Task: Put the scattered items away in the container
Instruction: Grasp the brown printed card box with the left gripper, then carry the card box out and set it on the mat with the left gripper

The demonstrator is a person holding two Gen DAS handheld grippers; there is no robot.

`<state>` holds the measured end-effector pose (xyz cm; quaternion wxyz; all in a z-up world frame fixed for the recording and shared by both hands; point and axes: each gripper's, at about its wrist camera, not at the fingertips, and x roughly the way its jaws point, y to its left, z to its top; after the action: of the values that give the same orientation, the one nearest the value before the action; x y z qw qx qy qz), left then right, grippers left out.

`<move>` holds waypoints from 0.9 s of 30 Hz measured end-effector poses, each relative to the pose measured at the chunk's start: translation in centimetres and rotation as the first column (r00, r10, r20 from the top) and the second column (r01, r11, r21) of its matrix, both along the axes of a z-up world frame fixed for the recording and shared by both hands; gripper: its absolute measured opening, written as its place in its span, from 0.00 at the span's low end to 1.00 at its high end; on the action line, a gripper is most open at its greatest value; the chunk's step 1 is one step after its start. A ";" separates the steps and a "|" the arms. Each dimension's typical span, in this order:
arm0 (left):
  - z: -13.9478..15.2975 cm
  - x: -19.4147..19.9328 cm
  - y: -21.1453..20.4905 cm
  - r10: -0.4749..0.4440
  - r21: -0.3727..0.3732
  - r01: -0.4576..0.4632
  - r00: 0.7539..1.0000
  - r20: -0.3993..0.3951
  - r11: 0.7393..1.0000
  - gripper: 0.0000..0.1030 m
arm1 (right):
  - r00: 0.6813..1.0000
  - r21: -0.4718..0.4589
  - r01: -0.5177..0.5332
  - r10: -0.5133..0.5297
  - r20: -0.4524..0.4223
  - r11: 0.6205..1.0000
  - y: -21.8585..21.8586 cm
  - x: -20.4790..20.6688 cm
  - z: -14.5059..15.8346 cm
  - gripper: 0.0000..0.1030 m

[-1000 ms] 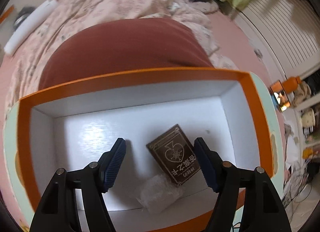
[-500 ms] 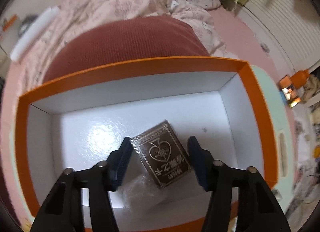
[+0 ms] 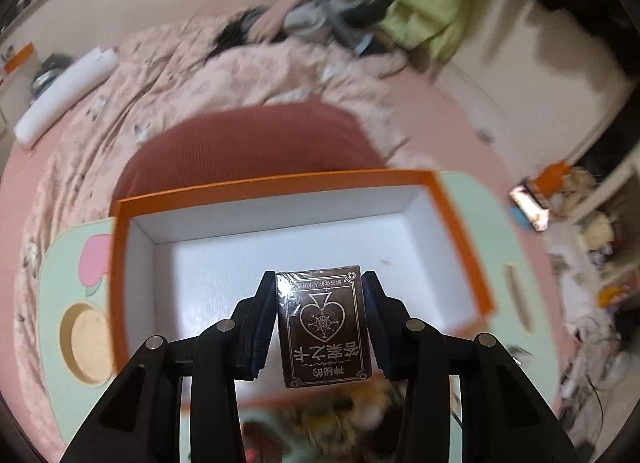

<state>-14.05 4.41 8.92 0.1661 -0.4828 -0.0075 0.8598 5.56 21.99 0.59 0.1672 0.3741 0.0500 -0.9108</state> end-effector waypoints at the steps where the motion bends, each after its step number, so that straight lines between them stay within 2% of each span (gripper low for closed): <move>1: 0.8 1.2 -0.5 -0.010 0.021 0.011 1.000 -0.027 1.000 0.38 | 1.000 0.000 -0.001 0.001 0.000 1.000 0.1 -0.1 0.0 0.99; 6: 2.3 5.6 -2.5 -0.042 0.090 0.050 0.995 -0.091 0.995 0.38 | 1.000 0.001 -0.002 0.002 0.001 1.000 0.3 0.0 0.0 0.99; 10: 2.1 8.4 -3.6 -0.059 0.132 0.074 0.992 -0.111 0.988 0.38 | 1.000 0.000 -0.009 0.009 0.001 1.000 0.5 0.0 -0.1 0.99; 13: 1.1 10.0 -4.0 -0.078 0.162 0.093 0.992 -0.099 0.982 0.38 | 1.000 0.000 -0.013 0.013 0.001 1.000 0.7 0.0 -0.1 0.99; 17: -1.6 10.6 -3.7 -0.081 0.098 0.088 0.994 -0.069 0.991 0.38 | 1.000 0.000 -0.013 0.013 0.001 1.000 0.7 0.0 -0.1 0.99; 20: -3.1 10.2 -3.8 -0.071 0.077 0.075 0.996 -0.047 0.994 0.39 | 1.000 0.000 -0.006 0.006 0.001 1.000 0.7 0.0 -0.1 0.99; 21: -3.5 9.9 -4.0 -0.054 0.074 0.057 0.998 -0.032 0.996 0.44 | 0.999 0.001 0.038 -0.038 0.000 0.999 0.7 0.0 -0.1 0.99; 22: -3.7 9.8 -4.1 -0.041 0.074 0.043 0.999 -0.027 0.996 0.54 | 0.999 0.000 0.038 -0.038 0.000 0.999 0.7 0.1 -0.1 0.99; 24: -3.8 9.9 -4.6 -0.014 0.081 0.018 0.999 -0.043 0.997 0.64 | 0.999 0.000 0.038 -0.038 0.000 0.999 0.6 0.1 -0.1 0.99; 27: -3.4 10.7 -5.0 -0.001 0.082 0.008 0.997 -0.075 0.997 0.65 | 0.999 0.000 0.039 -0.039 0.000 0.999 0.6 0.0 -0.2 0.99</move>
<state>-3.34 -0.59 5.55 0.1880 -0.4431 -0.0357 0.8758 5.60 22.62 0.43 0.1493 0.3751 0.0429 -0.9139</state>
